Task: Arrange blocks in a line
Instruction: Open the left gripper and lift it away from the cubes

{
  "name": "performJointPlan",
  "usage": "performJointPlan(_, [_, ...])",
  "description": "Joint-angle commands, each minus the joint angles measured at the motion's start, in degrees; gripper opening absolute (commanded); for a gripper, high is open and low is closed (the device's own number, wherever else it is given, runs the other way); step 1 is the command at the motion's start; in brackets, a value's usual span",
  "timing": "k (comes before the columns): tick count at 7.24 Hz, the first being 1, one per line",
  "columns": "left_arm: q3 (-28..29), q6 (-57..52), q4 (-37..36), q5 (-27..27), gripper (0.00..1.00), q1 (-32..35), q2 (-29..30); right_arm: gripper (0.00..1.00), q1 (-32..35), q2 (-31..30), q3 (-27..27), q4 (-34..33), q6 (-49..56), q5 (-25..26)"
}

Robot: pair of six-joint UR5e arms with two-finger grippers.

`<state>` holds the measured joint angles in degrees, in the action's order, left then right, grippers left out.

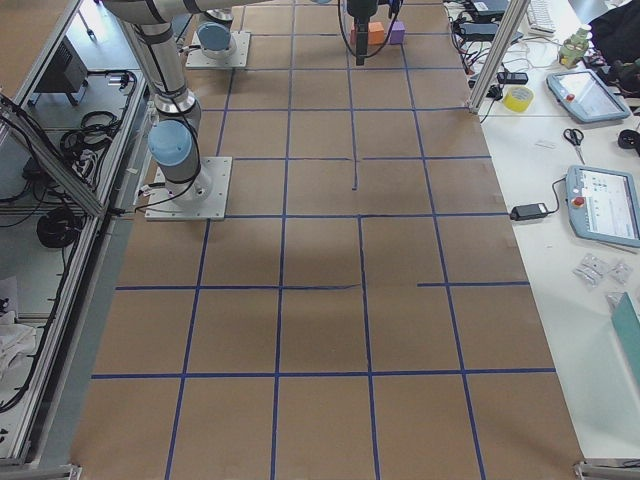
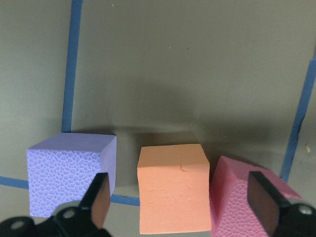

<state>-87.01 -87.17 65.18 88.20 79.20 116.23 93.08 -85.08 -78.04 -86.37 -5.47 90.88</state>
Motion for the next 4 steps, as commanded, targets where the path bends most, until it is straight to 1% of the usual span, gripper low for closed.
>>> performJointPlan(1, [-0.2,13.1,2.0,2.0,1.00,8.0,-3.1,1.00,0.0,0.0,0.0,0.0,0.0,0.0])
performJointPlan(2, [0.2,22.1,2.0,2.1,1.00,10.7,-4.2,1.00,0.0,0.0,0.0,0.0,0.0,0.0])
performJointPlan(4, [0.2,35.7,2.0,1.9,1.00,13.4,-5.8,1.00,0.0,0.0,0.0,0.0,0.0,0.0])
